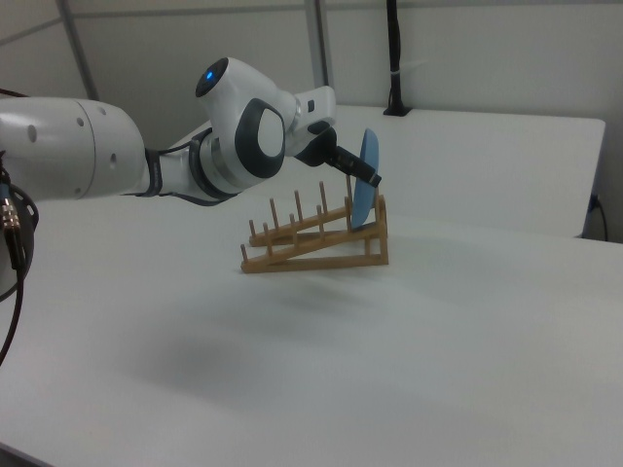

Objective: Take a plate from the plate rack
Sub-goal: 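Close the gripper on the blue plate's rim, then lift the blue plate up and out of the wooden rack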

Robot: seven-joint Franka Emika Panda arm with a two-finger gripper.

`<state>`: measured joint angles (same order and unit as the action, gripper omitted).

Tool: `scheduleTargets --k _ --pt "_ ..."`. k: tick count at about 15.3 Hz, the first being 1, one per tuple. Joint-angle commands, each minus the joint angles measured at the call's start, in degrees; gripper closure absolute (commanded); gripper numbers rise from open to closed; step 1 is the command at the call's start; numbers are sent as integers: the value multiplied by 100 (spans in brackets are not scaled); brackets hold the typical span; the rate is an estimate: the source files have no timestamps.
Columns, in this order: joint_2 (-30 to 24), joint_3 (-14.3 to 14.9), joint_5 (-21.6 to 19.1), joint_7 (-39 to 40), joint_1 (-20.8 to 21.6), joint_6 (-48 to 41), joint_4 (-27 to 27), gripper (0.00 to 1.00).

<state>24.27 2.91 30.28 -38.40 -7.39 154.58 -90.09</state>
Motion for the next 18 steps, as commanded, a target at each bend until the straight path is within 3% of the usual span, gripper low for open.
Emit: scheduleTargets --k 1,2,5,8,18 --pt "43 69 145 -202 27 160 53 53" --pt "43 69 145 -202 27 160 53 65" --pt "43 69 145 -202 27 169 53 88" --pt "43 69 171 -194 27 169 53 97" --pt "-272 61 207 -194 -95 178 53 100"
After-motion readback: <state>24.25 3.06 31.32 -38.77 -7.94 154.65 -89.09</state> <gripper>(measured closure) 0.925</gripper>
